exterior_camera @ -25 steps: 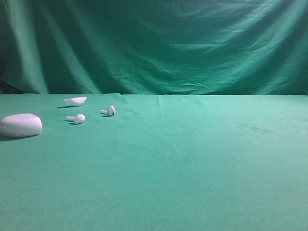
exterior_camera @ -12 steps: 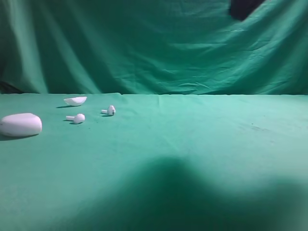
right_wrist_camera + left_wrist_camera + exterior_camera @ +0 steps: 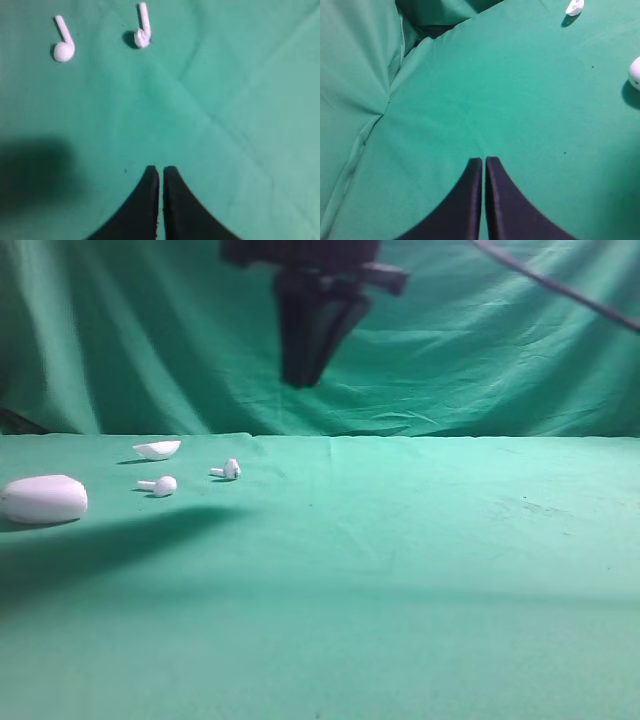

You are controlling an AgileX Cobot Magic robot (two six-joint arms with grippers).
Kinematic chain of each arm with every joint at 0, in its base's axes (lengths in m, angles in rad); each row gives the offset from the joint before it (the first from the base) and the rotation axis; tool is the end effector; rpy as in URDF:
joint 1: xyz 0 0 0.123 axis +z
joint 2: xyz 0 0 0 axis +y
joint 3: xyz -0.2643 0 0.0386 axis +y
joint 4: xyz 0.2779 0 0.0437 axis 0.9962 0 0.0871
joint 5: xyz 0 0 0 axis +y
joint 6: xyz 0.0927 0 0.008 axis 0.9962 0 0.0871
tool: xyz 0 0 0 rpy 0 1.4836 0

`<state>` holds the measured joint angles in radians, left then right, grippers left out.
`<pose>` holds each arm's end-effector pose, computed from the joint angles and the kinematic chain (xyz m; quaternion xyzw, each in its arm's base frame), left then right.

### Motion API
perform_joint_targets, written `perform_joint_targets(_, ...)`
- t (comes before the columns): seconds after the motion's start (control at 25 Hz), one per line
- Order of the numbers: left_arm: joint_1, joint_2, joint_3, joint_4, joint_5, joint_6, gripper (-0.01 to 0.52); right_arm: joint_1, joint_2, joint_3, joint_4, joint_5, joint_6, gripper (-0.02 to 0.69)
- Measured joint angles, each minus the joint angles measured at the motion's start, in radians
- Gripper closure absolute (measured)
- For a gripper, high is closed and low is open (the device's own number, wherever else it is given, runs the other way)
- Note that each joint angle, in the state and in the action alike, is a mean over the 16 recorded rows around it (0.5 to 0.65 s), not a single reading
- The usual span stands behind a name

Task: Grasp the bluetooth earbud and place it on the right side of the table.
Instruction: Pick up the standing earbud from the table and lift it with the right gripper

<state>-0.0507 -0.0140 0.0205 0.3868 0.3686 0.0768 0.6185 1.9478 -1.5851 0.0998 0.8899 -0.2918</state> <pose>0.1029 0.0075 0.1757 0.1521 0.7782 0.1704 0.5850 0.3586 0.2640 0.2116 -0.4094 0.8888 0.0764 0.1912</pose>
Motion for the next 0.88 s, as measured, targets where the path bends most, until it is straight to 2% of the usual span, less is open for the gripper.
perform_joint_targets(0.32, 0.000, 0.000, 0.000, 0.000, 0.000, 0.000, 0.514, 0.058, 0.256, -0.298, -0.063, 0.053, 0.101, 0.389)
perform_joint_targets(0.52, 0.000, 0.000, 0.000, 0.000, 0.000, 0.000, 0.514, 0.062, 0.359, -0.407, -0.066, 0.064, 0.154, 0.301)
perform_joint_targets(0.68, 0.000, 0.000, 0.000, 0.000, 0.000, 0.000, 0.514, 0.062, 0.409, -0.453, -0.066, 0.067, 0.172, 0.288)
perform_joint_targets(0.88, 0.000, 0.000, 0.000, 0.000, 0.000, 0.000, 0.514, 0.062, 0.438, -0.474, -0.068, 0.062, 0.182, 0.355)
